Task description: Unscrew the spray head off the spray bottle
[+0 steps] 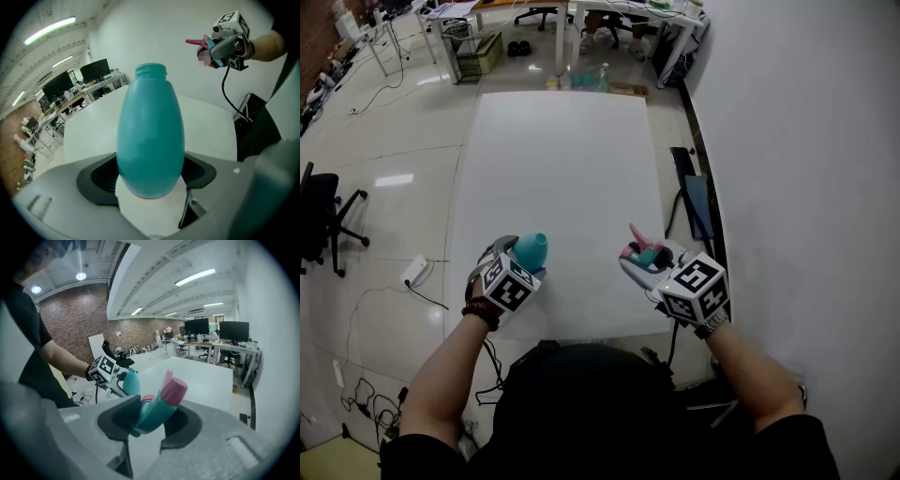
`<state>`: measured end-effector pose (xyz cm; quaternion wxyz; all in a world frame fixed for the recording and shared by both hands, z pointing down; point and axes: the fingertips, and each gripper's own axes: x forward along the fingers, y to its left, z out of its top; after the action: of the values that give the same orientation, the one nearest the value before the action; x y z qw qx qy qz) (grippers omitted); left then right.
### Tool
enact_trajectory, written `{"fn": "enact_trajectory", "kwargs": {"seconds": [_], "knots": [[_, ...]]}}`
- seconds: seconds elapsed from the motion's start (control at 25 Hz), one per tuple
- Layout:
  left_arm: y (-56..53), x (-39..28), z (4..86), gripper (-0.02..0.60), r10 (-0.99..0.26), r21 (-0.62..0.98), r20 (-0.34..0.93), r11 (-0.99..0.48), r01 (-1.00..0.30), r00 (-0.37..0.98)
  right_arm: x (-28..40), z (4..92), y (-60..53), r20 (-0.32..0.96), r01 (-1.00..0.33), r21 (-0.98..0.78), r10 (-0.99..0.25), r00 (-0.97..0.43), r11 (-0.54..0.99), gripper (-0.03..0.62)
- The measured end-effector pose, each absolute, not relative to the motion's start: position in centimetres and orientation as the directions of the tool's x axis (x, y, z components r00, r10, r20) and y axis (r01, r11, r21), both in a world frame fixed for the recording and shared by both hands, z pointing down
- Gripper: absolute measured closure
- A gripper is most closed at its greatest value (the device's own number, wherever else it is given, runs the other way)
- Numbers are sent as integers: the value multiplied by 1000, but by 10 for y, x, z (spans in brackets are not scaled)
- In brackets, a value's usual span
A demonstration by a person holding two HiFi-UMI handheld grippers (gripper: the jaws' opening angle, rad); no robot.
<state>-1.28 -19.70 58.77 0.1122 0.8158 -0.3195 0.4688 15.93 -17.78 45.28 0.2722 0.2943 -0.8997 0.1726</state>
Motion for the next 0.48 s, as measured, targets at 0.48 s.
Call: {"fn": "enact_trajectory", "kwargs": {"seconds": [0.48], "knots": [[-199, 11, 590, 158, -438, 16, 772, -712, -702, 461, 154, 502, -198, 644, -689, -67, -496, -582, 722, 474]]}}
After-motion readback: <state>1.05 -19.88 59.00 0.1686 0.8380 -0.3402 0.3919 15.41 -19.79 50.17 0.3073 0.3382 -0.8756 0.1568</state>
